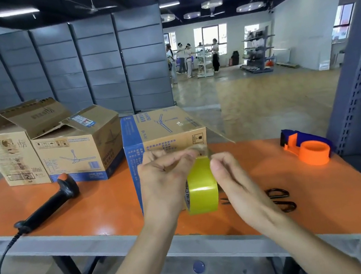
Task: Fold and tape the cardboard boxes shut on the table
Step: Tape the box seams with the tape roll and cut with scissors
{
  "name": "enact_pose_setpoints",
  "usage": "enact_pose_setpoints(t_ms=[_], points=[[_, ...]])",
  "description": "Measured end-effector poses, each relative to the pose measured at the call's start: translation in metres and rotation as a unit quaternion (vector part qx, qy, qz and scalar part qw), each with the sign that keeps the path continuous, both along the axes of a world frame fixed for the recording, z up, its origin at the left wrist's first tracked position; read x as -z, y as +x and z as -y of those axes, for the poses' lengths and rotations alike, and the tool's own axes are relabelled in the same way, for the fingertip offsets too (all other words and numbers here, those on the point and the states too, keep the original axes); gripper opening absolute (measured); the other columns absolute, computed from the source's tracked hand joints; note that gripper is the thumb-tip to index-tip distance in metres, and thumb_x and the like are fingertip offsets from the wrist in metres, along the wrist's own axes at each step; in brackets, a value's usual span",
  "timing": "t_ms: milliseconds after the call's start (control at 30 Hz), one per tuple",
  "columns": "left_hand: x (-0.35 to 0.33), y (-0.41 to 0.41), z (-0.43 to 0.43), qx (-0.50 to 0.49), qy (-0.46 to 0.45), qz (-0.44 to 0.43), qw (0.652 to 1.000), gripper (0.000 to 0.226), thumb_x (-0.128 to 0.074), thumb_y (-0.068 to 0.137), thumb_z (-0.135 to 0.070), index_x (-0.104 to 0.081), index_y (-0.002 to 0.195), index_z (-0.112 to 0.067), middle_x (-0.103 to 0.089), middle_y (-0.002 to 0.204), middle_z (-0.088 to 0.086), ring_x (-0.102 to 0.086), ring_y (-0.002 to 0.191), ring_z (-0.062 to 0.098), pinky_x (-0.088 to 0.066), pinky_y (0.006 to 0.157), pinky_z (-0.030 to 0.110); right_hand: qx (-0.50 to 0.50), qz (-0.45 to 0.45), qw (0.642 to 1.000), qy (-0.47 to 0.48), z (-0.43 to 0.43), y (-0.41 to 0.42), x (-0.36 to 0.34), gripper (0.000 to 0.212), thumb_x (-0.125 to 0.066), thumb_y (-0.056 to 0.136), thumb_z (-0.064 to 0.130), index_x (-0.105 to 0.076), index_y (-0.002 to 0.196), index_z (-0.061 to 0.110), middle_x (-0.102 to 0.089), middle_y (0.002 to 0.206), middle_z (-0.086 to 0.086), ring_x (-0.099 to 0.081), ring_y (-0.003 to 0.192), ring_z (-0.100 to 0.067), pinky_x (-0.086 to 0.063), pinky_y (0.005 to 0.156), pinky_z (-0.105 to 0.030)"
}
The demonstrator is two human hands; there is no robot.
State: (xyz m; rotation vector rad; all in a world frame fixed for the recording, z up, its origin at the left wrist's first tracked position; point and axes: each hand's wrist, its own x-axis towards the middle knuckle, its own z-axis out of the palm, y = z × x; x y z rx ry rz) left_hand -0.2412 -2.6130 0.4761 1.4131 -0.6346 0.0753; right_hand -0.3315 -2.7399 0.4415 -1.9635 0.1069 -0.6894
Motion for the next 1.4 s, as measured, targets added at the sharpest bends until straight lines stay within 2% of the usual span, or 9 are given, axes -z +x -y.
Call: enact_pose_setpoints(t_ms=[167, 333, 467, 567, 667, 800, 1033, 1133, 1400], points=[[-0.004, -0.002, 0.001, -0.024, -0.009, -0.018, 1.000, 0.006, -0.082, 0.083, -0.029, -0.083, 0.085, -0.035, -0.047, 0.095, -0.002, -0.048, 0.103, 0.011, -0.049, 0.075, 0.023, -0.115, -0.034, 0.991, 0.058, -0.012, -0.006, -0.002, 0.041, -0.064, 0.093, 0.050, -0.058, 0.127, 0.028, -0.073, 0.116, 0.007, -0.068, 0.110, -0.011, -0.052, 0.095, -0.033], [-0.017, 0.004, 0.001, -0.054, 0.023, 0.052, 0.997, 0.013, -0.078, 0.088, -0.024, -0.080, 0.082, -0.036, -0.049, 0.081, -0.008, -0.050, 0.097, 0.019, -0.041, 0.104, 0.050, 0.028, -0.009, 1.000, 0.006, -0.021, 0.000, -0.003, 0.021, -0.070, 0.091, 0.048, -0.063, 0.091, 0.028, -0.076, 0.086, 0.011, -0.070, 0.079, -0.001, -0.047, 0.066, -0.015], [-0.034, 0.015, 0.003, -0.018, 0.018, 0.105, 0.994, 0.017, -0.077, 0.090, -0.029, -0.080, 0.079, -0.042, -0.059, 0.078, -0.007, -0.053, 0.084, 0.010, -0.048, 0.086, 0.027, 0.104, -0.042, 0.992, 0.061, -0.029, 0.011, -0.005, 0.038, -0.061, 0.092, 0.057, -0.056, 0.094, 0.019, -0.070, 0.078, 0.003, -0.062, 0.065, 0.005, -0.041, 0.056, -0.010], [-0.052, 0.034, 0.005, 0.005, 0.049, 0.102, 0.994, 0.018, -0.074, 0.093, -0.029, -0.081, 0.082, -0.042, -0.078, 0.085, -0.008, -0.070, 0.085, 0.009, -0.057, 0.082, 0.031, 0.136, -0.007, 0.987, 0.086, -0.028, 0.022, -0.011, 0.032, -0.065, 0.091, 0.055, -0.055, 0.102, 0.027, -0.062, 0.096, 0.012, -0.060, 0.091, 0.004, -0.043, 0.073, -0.008], [-0.074, 0.062, 0.004, -0.022, 0.096, 0.144, 0.985, 0.005, -0.078, 0.090, -0.034, -0.082, 0.088, -0.031, -0.077, 0.085, -0.017, -0.073, 0.088, 0.002, -0.056, 0.080, 0.025, 0.146, 0.049, 0.983, 0.105, -0.028, 0.026, -0.017, 0.034, -0.066, 0.084, 0.059, -0.051, 0.110, 0.042, -0.066, 0.093, 0.013, -0.061, 0.108, -0.011, -0.044, 0.104, -0.040], [-0.091, 0.087, 0.001, -0.025, 0.243, 0.178, 0.953, 0.022, -0.077, 0.085, -0.051, -0.078, 0.072, -0.032, -0.063, 0.054, -0.026, -0.054, 0.050, -0.015, -0.034, 0.049, 0.002, 0.147, 0.081, 0.982, 0.089, -0.032, 0.031, -0.021, 0.035, -0.069, 0.083, 0.049, -0.050, 0.113, 0.044, -0.064, 0.103, 0.024, -0.063, 0.099, -0.005, -0.048, 0.098, -0.044], [-0.085, 0.110, -0.006, 0.030, 0.268, 0.157, 0.950, 0.023, -0.076, 0.085, -0.047, -0.083, 0.095, -0.027, -0.078, 0.099, -0.013, -0.072, 0.094, 0.001, -0.056, 0.093, 0.029, 0.147, 0.098, 0.983, 0.053, -0.032, 0.037, -0.026, 0.005, -0.069, 0.092, 0.034, -0.065, 0.096, 0.034, -0.068, 0.099, 0.021, -0.065, 0.097, -0.010, -0.053, 0.087, -0.042], [-0.086, 0.112, -0.006, 0.034, 0.281, 0.145, 0.948, 0.024, -0.076, 0.085, -0.050, -0.083, 0.096, -0.030, -0.080, 0.096, 0.001, -0.074, 0.098, 0.025, -0.056, 0.095, 0.047, 0.138, 0.092, 0.983, 0.075, -0.035, 0.039, -0.027, 0.002, -0.069, 0.091, 0.035, -0.069, 0.091, 0.032, -0.073, 0.092, 0.009, -0.068, 0.093, -0.021, -0.055, 0.086, -0.051], [-0.081, 0.116, -0.003, 0.027, 0.293, 0.135, 0.946, 0.021, -0.077, 0.085, -0.050, -0.084, 0.092, -0.032, -0.078, 0.093, 0.012, -0.066, 0.083, 0.017, -0.055, 0.089, 0.045, 0.126, 0.086, 0.983, 0.101, -0.037, 0.043, -0.027, 0.015, -0.065, 0.083, 0.048, -0.069, 0.093, 0.037, -0.073, 0.095, 0.004, -0.070, 0.093, -0.033, -0.056, 0.084, -0.058]])
